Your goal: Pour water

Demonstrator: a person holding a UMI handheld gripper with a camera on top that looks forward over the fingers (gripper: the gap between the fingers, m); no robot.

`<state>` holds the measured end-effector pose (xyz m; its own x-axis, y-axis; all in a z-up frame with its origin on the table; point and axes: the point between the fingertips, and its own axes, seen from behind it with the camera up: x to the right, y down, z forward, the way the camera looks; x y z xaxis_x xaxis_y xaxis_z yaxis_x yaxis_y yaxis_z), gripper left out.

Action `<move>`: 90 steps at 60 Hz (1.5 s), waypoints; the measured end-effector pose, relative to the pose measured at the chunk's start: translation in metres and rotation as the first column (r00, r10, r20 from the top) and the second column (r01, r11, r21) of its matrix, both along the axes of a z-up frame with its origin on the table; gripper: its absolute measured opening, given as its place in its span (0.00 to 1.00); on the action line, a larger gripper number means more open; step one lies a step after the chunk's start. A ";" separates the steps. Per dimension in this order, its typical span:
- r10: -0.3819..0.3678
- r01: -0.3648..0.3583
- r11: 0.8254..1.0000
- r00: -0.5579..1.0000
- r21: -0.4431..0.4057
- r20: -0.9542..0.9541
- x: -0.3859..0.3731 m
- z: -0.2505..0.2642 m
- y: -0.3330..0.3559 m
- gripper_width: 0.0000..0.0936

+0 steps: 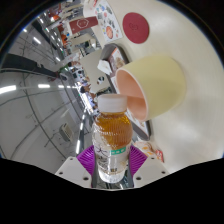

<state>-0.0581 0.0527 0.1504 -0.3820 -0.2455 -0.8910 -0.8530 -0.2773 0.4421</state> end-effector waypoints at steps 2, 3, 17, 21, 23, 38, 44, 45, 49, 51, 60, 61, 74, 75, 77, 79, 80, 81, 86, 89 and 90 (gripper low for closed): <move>0.012 -0.012 1.000 1.000 0.006 0.025 0.002 0.004 0.000 0.43; 0.019 -0.020 1.000 0.999 0.011 0.045 0.002 0.006 0.000 0.43; 0.072 -0.168 0.979 0.816 0.115 0.574 0.034 0.062 0.008 0.43; 0.034 -0.206 0.967 0.680 0.147 0.732 0.056 0.085 0.014 0.43; 0.004 -0.222 0.961 0.607 0.164 0.795 0.070 0.096 0.015 0.43; -0.141 -0.312 0.942 -0.029 0.125 0.990 0.170 0.102 0.029 0.43; -0.137 -0.321 0.946 -0.243 0.054 0.960 0.203 0.064 0.029 0.43; -0.134 -0.322 0.946 -0.266 0.042 0.955 0.207 0.060 0.028 0.43; -0.110 -0.325 0.946 -0.332 -0.004 0.937 0.220 0.029 0.031 0.43; -0.100 -0.327 0.945 -0.357 -0.024 0.929 0.222 0.012 0.028 0.43; -0.058 -0.328 0.939 -0.438 -0.099 0.897 0.243 -0.038 0.022 0.44; -0.053 -0.327 0.939 -0.436 -0.104 0.899 0.244 -0.042 0.021 0.44; -0.014 -0.307 0.945 -0.375 -0.110 0.927 0.252 -0.086 0.008 0.46; -0.019 -0.307 0.946 -0.381 -0.107 0.925 0.252 -0.085 0.007 0.46; -0.014 -0.303 0.946 -0.387 -0.113 0.922 0.252 -0.085 0.004 0.48; -0.008 -0.299 0.947 -0.384 -0.116 0.923 0.252 -0.086 0.003 0.51; -0.006 -0.297 0.948 -0.381 -0.116 0.924 0.252 -0.085 0.003 0.53; -0.003 -0.297 0.948 -0.380 -0.119 0.925 0.252 -0.085 0.003 0.55; 0.053 -0.292 0.941 -0.371 -0.171 0.927 0.253 -0.089 0.000 0.68; 0.086 -0.294 0.935 -0.361 -0.201 0.929 0.254 -0.090 -0.007 0.92; 0.095 -0.294 0.933 -0.360 -0.210 0.928 0.253 -0.088 -0.010 0.90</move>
<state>0.1950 0.0426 0.0621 0.9986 0.0448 -0.0288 -0.0029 -0.4939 -0.8695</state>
